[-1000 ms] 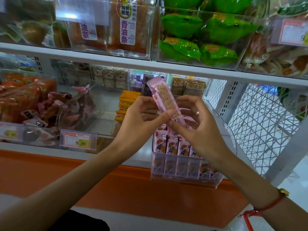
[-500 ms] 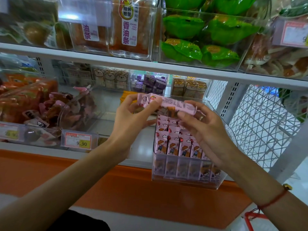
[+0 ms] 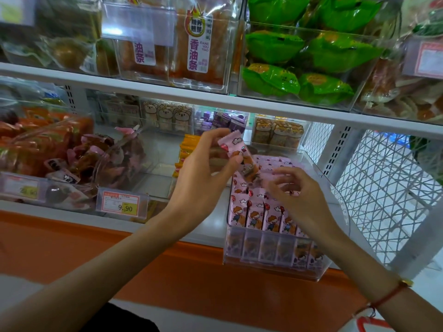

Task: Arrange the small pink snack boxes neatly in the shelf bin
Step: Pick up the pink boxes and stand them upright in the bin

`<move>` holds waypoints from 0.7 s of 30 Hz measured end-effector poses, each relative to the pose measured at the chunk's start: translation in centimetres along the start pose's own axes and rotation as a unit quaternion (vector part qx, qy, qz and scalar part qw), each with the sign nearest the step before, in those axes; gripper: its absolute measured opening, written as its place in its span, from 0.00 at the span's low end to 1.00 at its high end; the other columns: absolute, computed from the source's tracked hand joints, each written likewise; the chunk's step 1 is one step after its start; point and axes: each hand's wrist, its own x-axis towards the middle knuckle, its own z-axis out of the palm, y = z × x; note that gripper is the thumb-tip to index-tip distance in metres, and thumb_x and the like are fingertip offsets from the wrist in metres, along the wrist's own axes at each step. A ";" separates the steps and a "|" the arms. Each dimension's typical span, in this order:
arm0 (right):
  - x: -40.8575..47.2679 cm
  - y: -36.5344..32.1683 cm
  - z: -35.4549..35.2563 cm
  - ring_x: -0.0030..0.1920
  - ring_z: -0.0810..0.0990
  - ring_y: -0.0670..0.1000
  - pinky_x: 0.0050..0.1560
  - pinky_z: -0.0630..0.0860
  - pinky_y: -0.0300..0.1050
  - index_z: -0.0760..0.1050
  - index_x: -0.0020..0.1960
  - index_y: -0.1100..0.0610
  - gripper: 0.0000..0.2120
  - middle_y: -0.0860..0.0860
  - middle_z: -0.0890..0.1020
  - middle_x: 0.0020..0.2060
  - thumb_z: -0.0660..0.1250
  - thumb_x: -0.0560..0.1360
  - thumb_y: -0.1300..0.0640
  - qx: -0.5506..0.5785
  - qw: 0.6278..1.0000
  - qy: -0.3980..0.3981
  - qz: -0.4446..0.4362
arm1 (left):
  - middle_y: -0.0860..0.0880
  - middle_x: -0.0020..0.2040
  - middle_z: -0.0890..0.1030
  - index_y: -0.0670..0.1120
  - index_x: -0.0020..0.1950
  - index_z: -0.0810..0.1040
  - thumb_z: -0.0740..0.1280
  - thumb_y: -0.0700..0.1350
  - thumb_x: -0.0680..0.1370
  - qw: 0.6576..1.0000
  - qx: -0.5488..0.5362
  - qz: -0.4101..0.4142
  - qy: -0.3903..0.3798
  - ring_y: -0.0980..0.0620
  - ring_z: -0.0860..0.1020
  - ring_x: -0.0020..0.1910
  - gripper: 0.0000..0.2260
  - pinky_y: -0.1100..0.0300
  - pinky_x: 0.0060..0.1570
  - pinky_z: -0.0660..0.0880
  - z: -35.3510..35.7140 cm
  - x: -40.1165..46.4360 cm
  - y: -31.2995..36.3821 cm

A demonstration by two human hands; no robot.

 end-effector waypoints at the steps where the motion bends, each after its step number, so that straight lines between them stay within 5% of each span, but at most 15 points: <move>1: 0.0 0.2 0.2 0.43 0.77 0.43 0.41 0.76 0.32 0.73 0.54 0.50 0.14 0.44 0.79 0.44 0.72 0.71 0.51 -0.026 0.999 0.004 -0.019 | 0.55 0.52 0.79 0.50 0.64 0.69 0.67 0.45 0.77 1.000 0.007 0.015 0.009 0.65 0.78 0.50 0.16 0.69 0.47 0.77 -0.2 0.2 0.0; 5: -0.1 0.7 1.1 0.44 0.75 0.43 0.40 0.68 0.32 0.76 0.48 0.47 0.06 0.45 0.78 0.46 0.71 0.73 0.52 -0.165 0.980 -0.036 -0.104 | 0.57 0.50 0.79 0.51 0.59 0.70 0.66 0.45 0.78 0.998 0.051 0.031 -0.004 0.65 0.78 0.49 0.11 0.71 0.45 0.76 -1.1 0.5 -0.3; 11: -0.1 1.5 1.4 0.67 0.60 0.47 0.62 0.59 0.43 0.69 0.69 0.47 0.21 0.47 0.68 0.66 0.58 0.78 0.42 -0.324 0.927 -0.150 -0.111 | 0.56 0.54 0.79 0.48 0.61 0.72 0.67 0.44 0.78 0.984 0.148 0.090 -0.050 0.63 0.78 0.51 0.12 0.71 0.49 0.75 -0.7 0.3 -1.0; 16: -0.4 1.5 1.1 0.61 0.65 0.44 0.58 0.63 0.43 0.76 0.59 0.45 0.17 0.43 0.73 0.58 0.67 0.72 0.41 -0.236 0.955 -0.135 -0.121 | 0.62 0.54 0.74 0.51 0.61 0.74 0.67 0.45 0.77 0.963 0.218 0.135 -0.087 0.73 0.73 0.49 0.12 0.78 0.47 0.70 -0.1 0.8 -1.8; 21: -0.5 1.8 1.2 0.55 0.68 0.42 0.53 0.65 0.42 0.78 0.58 0.48 0.17 0.44 0.76 0.54 0.70 0.71 0.44 -0.214 0.960 -0.112 -0.141 | 0.54 0.60 0.78 0.51 0.64 0.74 0.65 0.50 0.78 0.938 0.292 0.093 -0.161 0.58 0.73 0.59 0.15 0.62 0.57 0.71 0.5 1.7 -2.9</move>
